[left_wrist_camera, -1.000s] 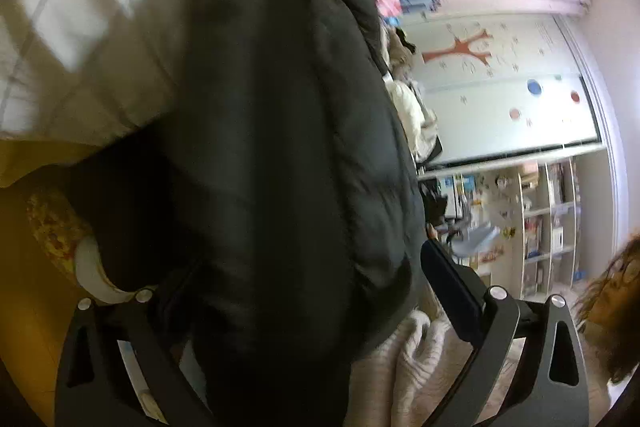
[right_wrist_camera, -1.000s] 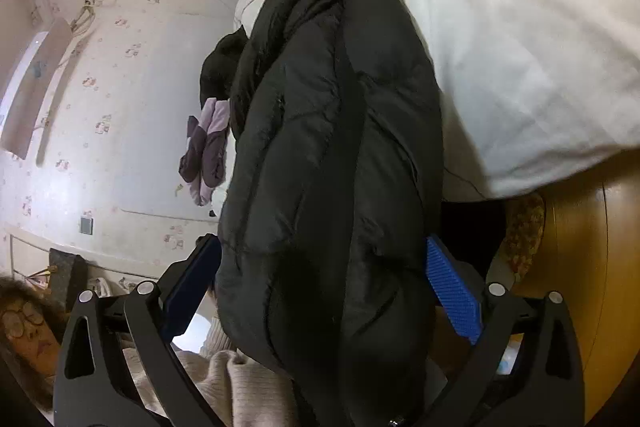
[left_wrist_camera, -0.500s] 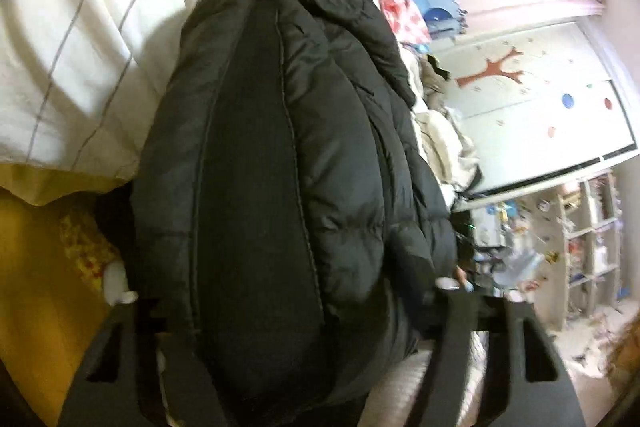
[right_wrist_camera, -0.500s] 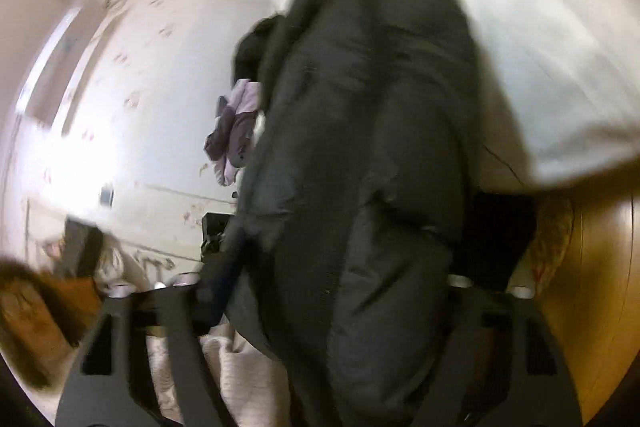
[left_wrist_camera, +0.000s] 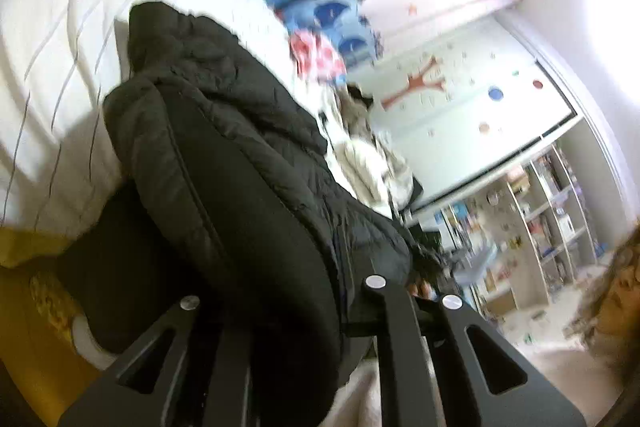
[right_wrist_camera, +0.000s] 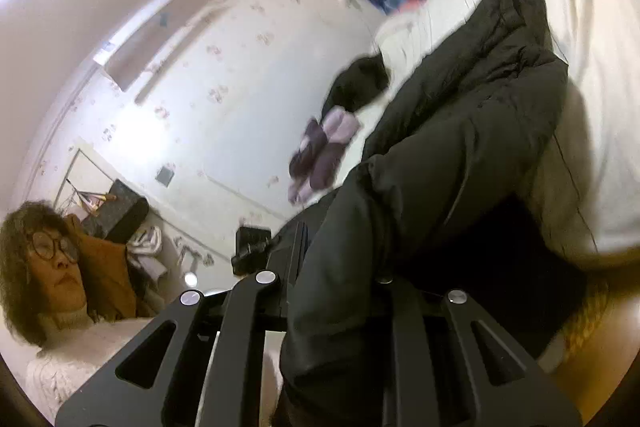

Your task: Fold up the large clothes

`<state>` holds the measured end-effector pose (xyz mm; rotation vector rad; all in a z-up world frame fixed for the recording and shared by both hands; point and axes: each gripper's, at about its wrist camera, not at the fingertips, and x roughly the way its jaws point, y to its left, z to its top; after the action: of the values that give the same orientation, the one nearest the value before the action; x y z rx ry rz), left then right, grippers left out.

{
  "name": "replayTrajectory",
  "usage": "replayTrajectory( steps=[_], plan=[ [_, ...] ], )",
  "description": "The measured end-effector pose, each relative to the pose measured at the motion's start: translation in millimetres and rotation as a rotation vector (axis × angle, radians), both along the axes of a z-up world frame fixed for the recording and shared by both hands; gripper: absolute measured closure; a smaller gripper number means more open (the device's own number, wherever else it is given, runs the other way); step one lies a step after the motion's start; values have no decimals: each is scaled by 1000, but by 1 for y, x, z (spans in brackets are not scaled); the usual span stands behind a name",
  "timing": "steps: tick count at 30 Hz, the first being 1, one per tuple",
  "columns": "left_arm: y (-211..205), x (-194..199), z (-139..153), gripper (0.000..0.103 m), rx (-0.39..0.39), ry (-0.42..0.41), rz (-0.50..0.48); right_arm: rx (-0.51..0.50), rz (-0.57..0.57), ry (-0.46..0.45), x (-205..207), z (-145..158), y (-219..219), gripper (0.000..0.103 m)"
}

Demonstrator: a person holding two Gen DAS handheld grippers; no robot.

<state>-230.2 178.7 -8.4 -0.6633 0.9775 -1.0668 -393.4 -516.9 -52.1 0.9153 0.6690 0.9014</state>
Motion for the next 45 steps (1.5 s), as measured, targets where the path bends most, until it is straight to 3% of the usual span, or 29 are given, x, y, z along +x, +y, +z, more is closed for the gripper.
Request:
replayTrajectory(
  steps=[4, 7, 10, 15, 21, 25, 29, 45],
  plan=[
    [3, 2, -54, 83, 121, 154, -50, -55, 35, 206, -7, -50, -6, 75],
    [16, 1, -71, 82, 68, 193, 8, 10, 37, 256, -17, -84, -6, 75],
    [15, 0, -54, 82, 16, 131, 48, 79, 58, 174, -20, -77, 3, 75],
    [26, 5, -16, 84, -146, 16, 134, 280, 31, -92, -7, -30, -5, 73],
    [30, 32, 24, 84, -292, -71, 190, 393, -56, -231, 28, 5, -17, 73],
    [33, 58, 38, 84, -356, -93, 225, 416, -94, -258, 54, 21, -28, 73],
    [25, 76, 45, 84, -369, -115, 229, 415, -109, -275, 70, 31, -40, 73],
    [6, 131, 59, 84, -282, -153, 300, 406, -182, -239, 140, 50, -57, 73]
  ],
)
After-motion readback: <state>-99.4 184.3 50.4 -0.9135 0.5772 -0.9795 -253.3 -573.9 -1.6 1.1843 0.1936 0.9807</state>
